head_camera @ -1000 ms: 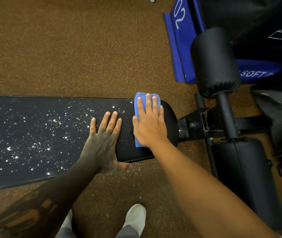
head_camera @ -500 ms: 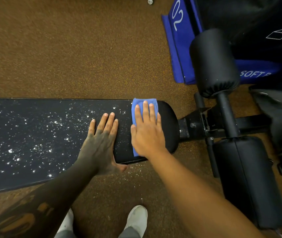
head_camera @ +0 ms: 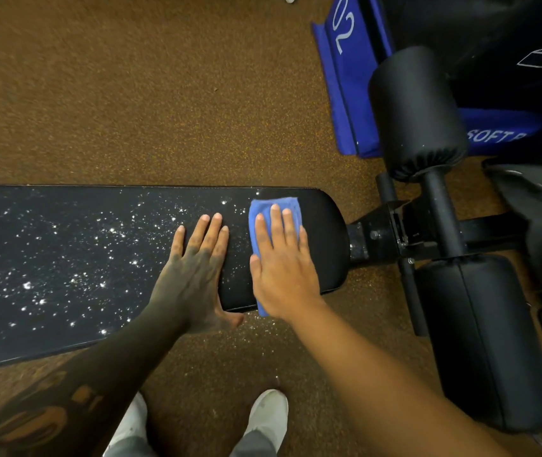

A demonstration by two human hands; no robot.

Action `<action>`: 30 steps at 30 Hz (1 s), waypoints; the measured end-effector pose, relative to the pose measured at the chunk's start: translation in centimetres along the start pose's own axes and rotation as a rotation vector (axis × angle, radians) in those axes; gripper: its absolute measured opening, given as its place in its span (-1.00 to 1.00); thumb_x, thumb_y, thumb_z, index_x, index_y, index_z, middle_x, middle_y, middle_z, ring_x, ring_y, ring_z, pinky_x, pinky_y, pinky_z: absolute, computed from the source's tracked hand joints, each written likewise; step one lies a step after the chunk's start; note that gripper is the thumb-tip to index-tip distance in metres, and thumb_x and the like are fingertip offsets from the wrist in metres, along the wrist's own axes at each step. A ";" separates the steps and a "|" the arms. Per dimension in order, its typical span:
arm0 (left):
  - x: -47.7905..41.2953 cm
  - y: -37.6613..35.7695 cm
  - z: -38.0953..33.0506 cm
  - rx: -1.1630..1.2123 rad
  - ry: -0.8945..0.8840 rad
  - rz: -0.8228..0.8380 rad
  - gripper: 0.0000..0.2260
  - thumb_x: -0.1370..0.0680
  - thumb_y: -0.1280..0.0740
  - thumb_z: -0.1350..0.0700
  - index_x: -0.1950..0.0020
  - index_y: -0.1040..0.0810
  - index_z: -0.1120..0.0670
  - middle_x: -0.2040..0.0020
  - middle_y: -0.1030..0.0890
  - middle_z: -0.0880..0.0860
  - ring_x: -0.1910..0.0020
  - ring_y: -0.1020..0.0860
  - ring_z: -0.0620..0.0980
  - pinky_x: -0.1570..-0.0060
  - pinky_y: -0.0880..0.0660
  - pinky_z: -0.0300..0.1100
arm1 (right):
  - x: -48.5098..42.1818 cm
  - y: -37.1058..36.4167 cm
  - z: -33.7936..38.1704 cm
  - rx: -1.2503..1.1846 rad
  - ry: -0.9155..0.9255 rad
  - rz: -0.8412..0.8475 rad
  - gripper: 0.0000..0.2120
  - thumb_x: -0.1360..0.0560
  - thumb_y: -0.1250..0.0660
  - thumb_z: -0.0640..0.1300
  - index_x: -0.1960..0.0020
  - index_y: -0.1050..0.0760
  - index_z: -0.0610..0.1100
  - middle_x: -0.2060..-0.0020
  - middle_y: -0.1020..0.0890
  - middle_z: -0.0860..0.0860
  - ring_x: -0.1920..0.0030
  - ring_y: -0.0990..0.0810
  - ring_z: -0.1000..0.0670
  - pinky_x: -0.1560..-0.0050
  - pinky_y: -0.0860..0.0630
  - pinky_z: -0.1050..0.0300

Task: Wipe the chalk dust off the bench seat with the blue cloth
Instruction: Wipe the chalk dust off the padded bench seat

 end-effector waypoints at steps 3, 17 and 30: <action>0.0 0.0 0.0 0.005 0.001 -0.002 0.31 -0.17 -0.09 -0.65 -0.59 0.25 0.22 -0.61 0.30 0.20 -0.60 0.30 0.16 -0.57 0.14 0.24 | 0.3 -0.2 -0.6 0.010 0.059 0.018 -0.36 -0.59 -0.08 0.02 -0.59 0.07 -0.09 -0.59 0.07 -0.11 -0.57 0.17 -0.14 -0.52 0.01 -0.21; 0.8 -0.2 1.1 0.001 0.009 0.013 0.30 -0.21 -0.01 -0.68 -0.57 0.33 0.22 -0.59 0.38 0.21 -0.58 0.36 0.17 -0.57 0.18 0.24 | 2.1 -0.5 0.4 0.009 0.034 0.032 -0.39 -0.61 -0.02 0.01 -0.59 0.10 -0.08 -0.59 0.09 -0.10 -0.57 0.20 -0.12 -0.53 0.03 -0.19; 1.9 0.1 2.7 0.028 0.056 0.000 0.32 -0.17 0.10 -0.74 -0.60 0.25 0.21 -0.61 0.32 0.20 -0.59 0.34 0.16 -0.57 0.19 0.25 | 2.3 -0.5 1.3 -0.001 0.015 0.043 -0.37 -0.59 0.07 0.11 -0.60 0.15 -0.02 -0.59 0.14 -0.07 -0.56 0.26 -0.10 -0.53 0.13 -0.17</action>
Point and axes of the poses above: each hand's wrist, its own x-axis away from the middle knuckle, its own y-axis out of the back of the hand, z = x × y, the point moved 4 cm from there along -x, towards the middle knuckle
